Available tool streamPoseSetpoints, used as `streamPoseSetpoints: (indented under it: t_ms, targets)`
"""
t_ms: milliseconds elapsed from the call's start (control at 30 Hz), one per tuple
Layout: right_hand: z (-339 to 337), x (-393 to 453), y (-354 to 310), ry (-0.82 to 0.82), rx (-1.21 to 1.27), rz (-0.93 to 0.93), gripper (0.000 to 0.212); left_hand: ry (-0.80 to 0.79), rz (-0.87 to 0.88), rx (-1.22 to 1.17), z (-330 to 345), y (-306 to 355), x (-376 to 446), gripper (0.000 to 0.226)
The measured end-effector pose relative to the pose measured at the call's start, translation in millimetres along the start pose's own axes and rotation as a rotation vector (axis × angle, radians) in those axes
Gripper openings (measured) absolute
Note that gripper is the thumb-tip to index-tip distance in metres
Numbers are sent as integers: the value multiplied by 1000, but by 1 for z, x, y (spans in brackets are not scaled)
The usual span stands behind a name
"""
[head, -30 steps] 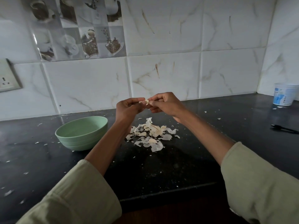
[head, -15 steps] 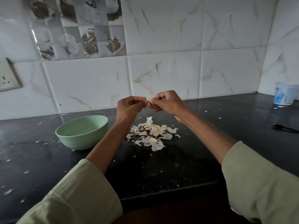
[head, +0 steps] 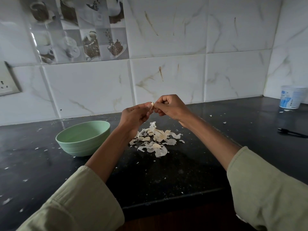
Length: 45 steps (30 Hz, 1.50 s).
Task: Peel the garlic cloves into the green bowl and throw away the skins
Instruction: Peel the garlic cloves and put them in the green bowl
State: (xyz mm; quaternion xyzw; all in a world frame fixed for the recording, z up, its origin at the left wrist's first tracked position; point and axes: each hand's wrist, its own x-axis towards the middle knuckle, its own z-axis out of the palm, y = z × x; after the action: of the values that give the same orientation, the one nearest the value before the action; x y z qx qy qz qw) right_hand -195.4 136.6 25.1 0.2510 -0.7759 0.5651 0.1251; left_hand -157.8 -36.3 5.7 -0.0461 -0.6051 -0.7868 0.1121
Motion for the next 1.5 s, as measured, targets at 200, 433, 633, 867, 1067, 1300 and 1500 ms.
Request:
streamPoseSetpoints:
  t_ms: [200, 433, 633, 867, 1067, 1300, 1500]
  targets:
    - [2, -2, -2, -42, -125, 15, 21, -7, -24, -123, -1, 1, 4, 25]
    - [-1, 0, -3, 130, -142, -161, 12, 54, 80, -21, -2, 1, 4, 20]
    - [0, 1, -1, 88, -110, -105, 11, 43, 121, 16, -1, 0, 4, 20]
    - [1, -1, -2, 52, -13, -61, 13, 38, 126, 19, 1, 0, 0, 19]
    - [0, -2, -3, 31, 77, -10, 12, 69, 66, 36, 2, 1, -1, 21]
    - [2, -1, -1, 8, 25, 13, 10, 17, -40, -87, 1, -1, 1, 18]
    - [4, -3, -2, 17, -16, 3, 20, 0, -47, -103, 0, -2, 3, 21]
